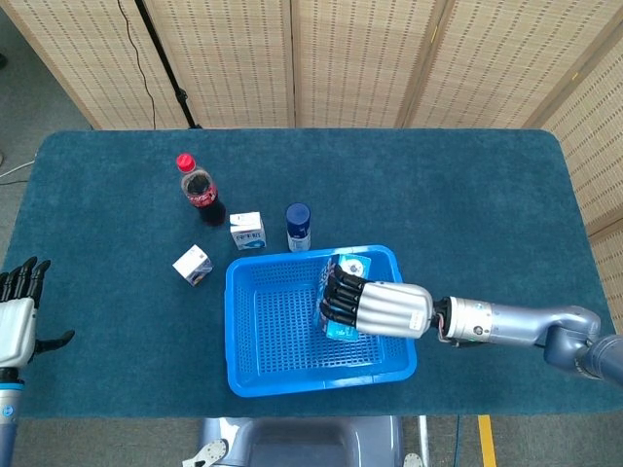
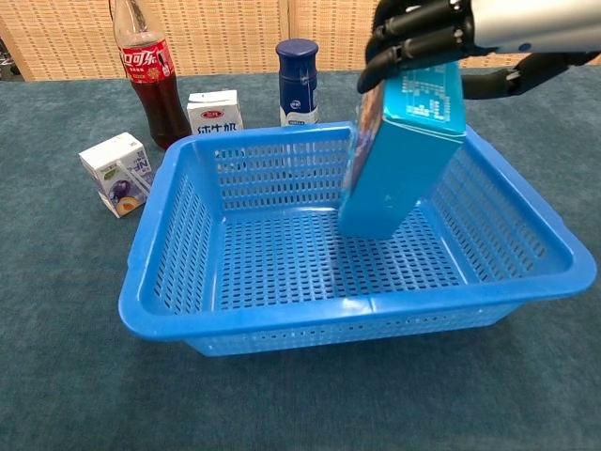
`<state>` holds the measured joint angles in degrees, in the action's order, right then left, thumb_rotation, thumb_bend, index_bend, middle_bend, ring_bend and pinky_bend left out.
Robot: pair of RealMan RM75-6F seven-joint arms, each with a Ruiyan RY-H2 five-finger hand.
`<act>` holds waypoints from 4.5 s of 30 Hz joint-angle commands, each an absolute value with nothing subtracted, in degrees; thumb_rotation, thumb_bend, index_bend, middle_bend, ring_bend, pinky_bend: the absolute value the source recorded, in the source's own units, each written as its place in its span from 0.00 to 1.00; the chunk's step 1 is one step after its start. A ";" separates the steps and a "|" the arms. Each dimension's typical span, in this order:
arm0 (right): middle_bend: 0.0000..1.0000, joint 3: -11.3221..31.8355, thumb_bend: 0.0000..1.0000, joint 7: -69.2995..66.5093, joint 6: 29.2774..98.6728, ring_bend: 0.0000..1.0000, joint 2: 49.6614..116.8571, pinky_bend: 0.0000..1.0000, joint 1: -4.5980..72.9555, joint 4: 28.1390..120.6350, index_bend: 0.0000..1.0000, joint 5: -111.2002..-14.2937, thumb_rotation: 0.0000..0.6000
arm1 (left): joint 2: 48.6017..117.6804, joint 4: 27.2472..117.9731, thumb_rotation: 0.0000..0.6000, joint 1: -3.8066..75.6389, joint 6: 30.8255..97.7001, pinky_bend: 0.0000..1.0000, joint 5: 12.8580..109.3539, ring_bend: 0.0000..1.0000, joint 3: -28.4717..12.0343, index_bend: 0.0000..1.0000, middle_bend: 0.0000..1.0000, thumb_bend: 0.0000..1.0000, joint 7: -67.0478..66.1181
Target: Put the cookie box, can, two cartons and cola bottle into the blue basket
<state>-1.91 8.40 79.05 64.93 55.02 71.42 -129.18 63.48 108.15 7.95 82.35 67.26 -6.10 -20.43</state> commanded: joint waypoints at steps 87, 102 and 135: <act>0.00 4.91 0.00 -62.11 57.24 0.00 69.69 0.11 53.15 64.83 0.00 -93.45 1.00 | 62.18 108.85 1.00 8.86 80.07 0.00 68.85 0.00 -4.74 0.00 0.00 0.00 -18.05; 0.00 6.54 0.00 -68.33 44.67 0.00 83.77 0.12 64.42 53.41 0.00 -91.68 1.00 | 63.78 107.44 1.00 10.43 78.54 0.00 64.11 0.00 -6.07 0.00 0.00 0.00 -20.53; 0.55 8.62 0.43 -69.51 43.86 0.54 97.05 0.64 68.14 41.39 0.57 -86.74 1.00 | 63.72 106.25 1.00 11.94 76.86 0.00 60.53 0.00 -6.79 0.00 0.00 0.00 -19.59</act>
<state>8.34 -69.86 43.34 97.87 68.53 40.29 -87.04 63.74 106.23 11.95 76.84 60.50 -6.81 -19.62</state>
